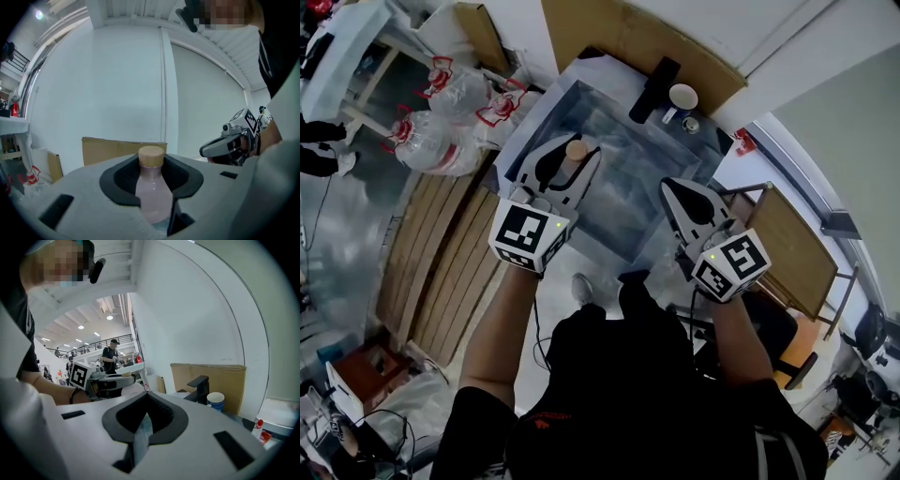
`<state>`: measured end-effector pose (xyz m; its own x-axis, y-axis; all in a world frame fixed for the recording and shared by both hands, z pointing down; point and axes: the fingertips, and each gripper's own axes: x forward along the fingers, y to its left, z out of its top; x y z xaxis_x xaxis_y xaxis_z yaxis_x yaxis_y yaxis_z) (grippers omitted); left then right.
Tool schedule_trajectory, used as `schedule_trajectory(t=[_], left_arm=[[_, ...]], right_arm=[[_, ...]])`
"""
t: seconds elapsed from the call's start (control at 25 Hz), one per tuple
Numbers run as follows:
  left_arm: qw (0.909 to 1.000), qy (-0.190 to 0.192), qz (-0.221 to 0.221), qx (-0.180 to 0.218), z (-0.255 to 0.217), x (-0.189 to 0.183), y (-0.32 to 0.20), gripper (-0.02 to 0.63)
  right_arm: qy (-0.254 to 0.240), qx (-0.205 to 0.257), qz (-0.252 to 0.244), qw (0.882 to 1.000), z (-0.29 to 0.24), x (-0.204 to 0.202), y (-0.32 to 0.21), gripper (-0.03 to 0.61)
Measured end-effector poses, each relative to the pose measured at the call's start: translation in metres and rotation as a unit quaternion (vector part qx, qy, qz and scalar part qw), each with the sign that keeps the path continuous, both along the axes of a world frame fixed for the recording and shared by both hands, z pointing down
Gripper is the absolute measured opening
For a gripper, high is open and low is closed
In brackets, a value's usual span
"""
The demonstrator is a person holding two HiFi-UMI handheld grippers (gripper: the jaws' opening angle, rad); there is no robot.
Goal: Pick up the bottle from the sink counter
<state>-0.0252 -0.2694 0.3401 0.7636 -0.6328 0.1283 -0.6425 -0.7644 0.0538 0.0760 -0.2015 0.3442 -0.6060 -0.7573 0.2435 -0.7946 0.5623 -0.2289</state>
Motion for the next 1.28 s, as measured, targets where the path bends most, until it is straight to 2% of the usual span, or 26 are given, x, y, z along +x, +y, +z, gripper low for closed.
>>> schedule_trajectory(t=[0.68,1.12,1.28], left_arm=[[0.9997,-0.003,0.023,0.006,-0.021,-0.006,0.077,0.143],[0.9996,-0.003,0.013,-0.023,-0.016,-0.005,0.091,0.143],[0.9997,-0.009,0.021,-0.009,-0.017,-0.003,0.093,0.143]], right_arm=[[0.009,0.022,-0.004,1.000,-0.032,-0.006,0.020,0.003],[0.013,0.020,-0.008,1.000,-0.032,0.003,0.029,0.003],[0.012,0.022,-0.011,1.000,-0.035,0.002,0.030,0.003]])
